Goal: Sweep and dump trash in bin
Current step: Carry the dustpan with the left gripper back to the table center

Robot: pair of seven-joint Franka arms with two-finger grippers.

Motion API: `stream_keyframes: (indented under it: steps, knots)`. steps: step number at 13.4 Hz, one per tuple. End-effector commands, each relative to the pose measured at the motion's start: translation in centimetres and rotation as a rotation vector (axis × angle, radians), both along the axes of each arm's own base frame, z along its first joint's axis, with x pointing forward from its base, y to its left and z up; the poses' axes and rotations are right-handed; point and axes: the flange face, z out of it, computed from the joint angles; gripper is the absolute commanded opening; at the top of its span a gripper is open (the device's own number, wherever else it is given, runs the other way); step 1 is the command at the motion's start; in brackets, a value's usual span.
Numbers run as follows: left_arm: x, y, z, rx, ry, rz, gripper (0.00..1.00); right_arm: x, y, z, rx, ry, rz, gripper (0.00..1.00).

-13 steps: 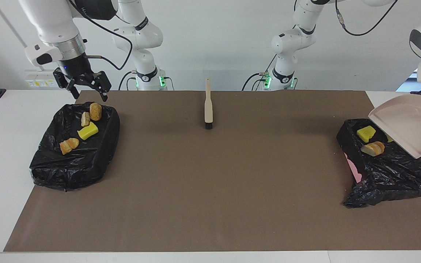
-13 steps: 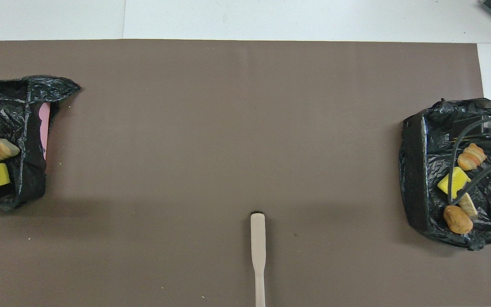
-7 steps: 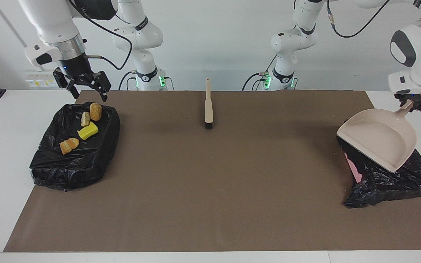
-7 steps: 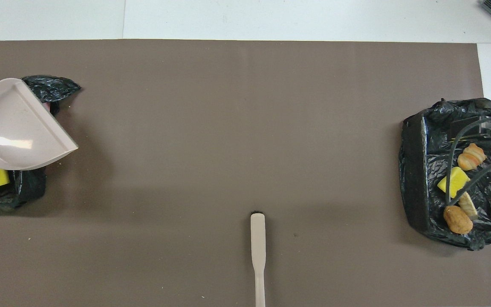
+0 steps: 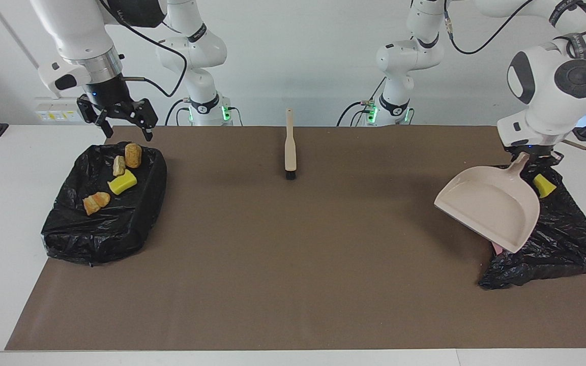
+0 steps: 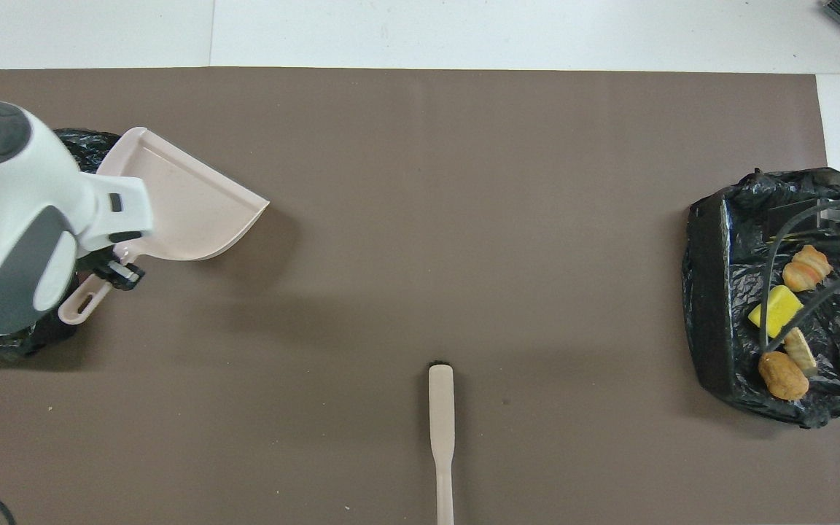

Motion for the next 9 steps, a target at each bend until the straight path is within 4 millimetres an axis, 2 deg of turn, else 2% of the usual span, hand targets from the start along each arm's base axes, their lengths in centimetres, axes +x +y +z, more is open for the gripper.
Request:
stream_keyframes:
  steps: [1,4,6,7,8,9]
  knots:
    - [-0.8,-6.0,-1.1,-0.048,-0.061,0.133,0.0,-0.4,-0.1,0.3,0.003,0.01,0.013,1.0]
    - [-2.2,-13.3,-2.1,-0.101,-0.115,0.263,0.0,-0.4,-0.1,0.4,0.004,0.008,0.013,1.0]
    - [-3.3,-19.7,-3.4,-0.141,-0.133,0.349,0.0,-0.4,-0.1,0.3,0.004,0.01,0.013,1.0]
    - [-3.2,-21.8,-3.3,-0.153,-0.153,0.388,0.0,-0.4,0.0,0.4,0.003,0.008,0.015,1.0]
    - [-2.6,-23.2,-3.3,-0.167,-0.153,0.398,0.0,-0.5,-0.1,0.4,0.004,0.01,0.013,1.0]
    - [-3.2,-26.4,-3.4,-0.189,-0.146,0.39,0.0,-0.4,-0.1,0.4,0.004,0.008,0.013,1.0]
